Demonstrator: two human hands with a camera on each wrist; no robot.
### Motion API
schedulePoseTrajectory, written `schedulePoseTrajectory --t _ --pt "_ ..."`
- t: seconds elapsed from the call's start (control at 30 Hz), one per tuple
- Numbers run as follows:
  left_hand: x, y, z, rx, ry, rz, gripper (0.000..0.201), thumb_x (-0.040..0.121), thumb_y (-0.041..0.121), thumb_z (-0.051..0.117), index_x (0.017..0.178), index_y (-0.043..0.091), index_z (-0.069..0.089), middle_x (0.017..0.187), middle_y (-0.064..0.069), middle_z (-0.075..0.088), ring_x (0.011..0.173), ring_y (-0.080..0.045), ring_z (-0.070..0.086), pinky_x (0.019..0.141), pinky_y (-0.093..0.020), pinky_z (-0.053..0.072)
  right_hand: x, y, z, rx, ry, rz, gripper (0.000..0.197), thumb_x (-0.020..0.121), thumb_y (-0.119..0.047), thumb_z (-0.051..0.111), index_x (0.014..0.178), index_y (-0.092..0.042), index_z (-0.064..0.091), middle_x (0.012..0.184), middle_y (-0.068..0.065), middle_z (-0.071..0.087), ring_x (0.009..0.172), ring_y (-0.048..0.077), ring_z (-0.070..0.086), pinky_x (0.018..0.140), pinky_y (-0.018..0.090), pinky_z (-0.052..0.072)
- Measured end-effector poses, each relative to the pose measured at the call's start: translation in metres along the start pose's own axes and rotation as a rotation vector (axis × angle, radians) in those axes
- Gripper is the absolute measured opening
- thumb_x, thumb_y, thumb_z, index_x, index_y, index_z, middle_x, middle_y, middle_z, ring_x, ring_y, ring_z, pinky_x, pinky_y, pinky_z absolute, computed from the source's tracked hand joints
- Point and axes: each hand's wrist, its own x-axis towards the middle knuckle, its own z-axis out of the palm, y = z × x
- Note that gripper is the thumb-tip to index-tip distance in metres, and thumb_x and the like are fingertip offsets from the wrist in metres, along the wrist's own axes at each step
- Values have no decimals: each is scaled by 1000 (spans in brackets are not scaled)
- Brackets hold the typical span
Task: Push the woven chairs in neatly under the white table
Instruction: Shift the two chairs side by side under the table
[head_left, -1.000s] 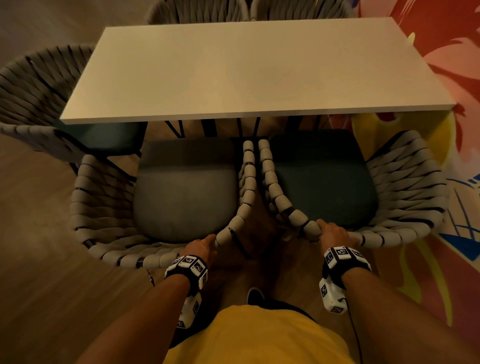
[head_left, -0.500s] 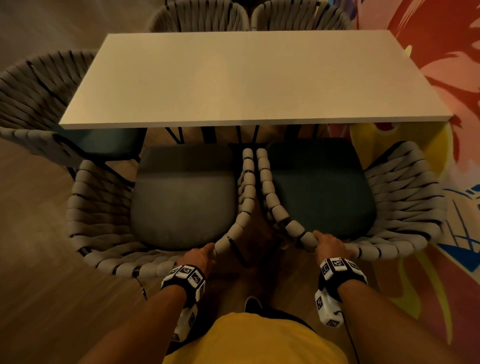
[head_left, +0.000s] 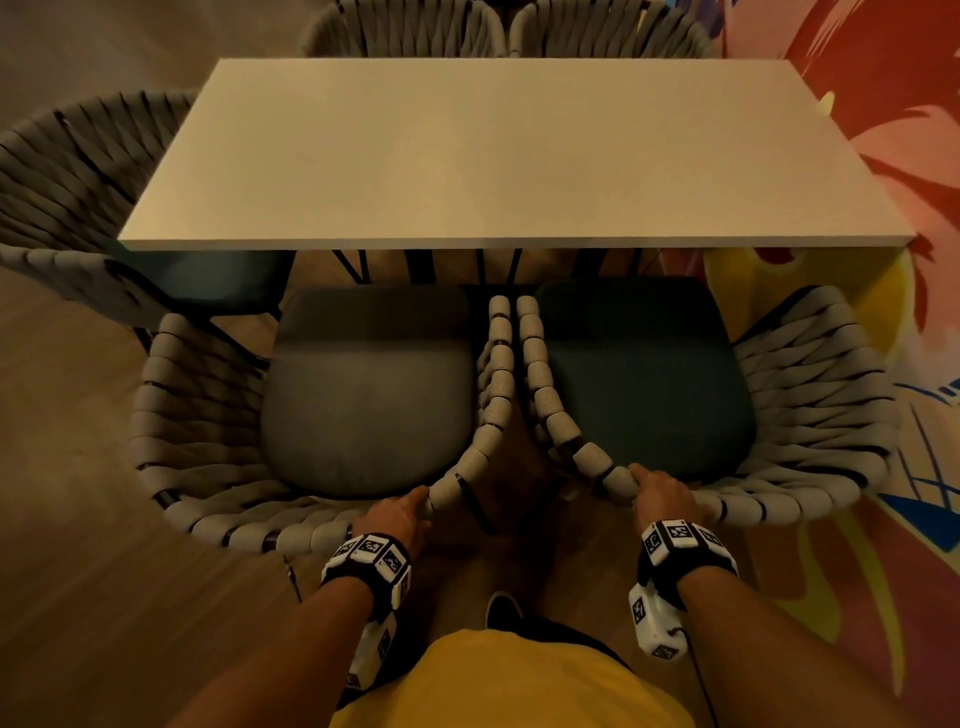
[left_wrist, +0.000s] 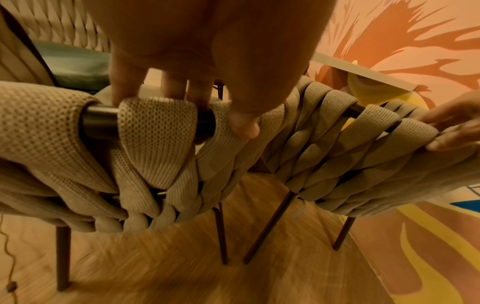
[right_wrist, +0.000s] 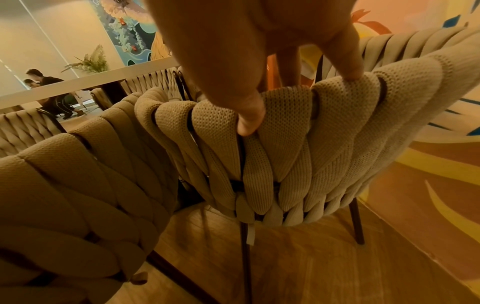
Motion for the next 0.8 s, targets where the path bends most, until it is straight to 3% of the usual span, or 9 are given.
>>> schedulePoseTrajectory --t 0.23,0.43,0.6,0.63,0.73,0.8 --pt "-4 1 2 -12 -8 -15 51 94 38 50 142 40 31 131 -2 55 118 -24 55 99 -46 47 -3 -4 -3 -22 -23 43 56 96 -16 48 148 -30 28 141 11 46 129 33 45 105 58 37" --pt "-7 1 -5 -24 -17 -8 49 95 38 50 142 36 34 131 -5 55 118 -25 55 95 -40 48 -4 -5 -1 9 -16 38 56 91 -14 53 141 -32 35 130 10 53 121 34 51 99 62 41" --pt "-16 -9 -1 -97 26 -6 55 92 43 53 143 35 33 133 -5 52 120 -24 53 98 -37 46 -11 -6 -5 -11 2 21 57 90 -22 60 142 -27 37 130 8 55 121 31 51 100 51 44" --pt "-18 -12 -1 -122 30 -8 56 92 42 54 143 35 33 133 -5 51 120 -24 52 99 -36 46 -13 -7 -6 -27 0 19 60 89 -26 61 143 -27 35 133 7 54 124 30 49 102 49 41" --pt "-26 -24 -1 -163 48 -4 56 90 41 56 142 34 36 134 -6 49 119 -24 52 101 -37 46 -21 -12 -14 -79 7 36 66 88 -33 60 146 -31 29 140 6 48 134 30 37 109 57 26" --pt "-33 -32 -1 -169 89 7 53 89 40 58 140 34 40 138 -4 46 122 -25 50 103 -39 45 -28 -20 -18 -93 9 26 63 87 -35 60 144 -30 34 142 7 46 137 30 33 112 60 21"
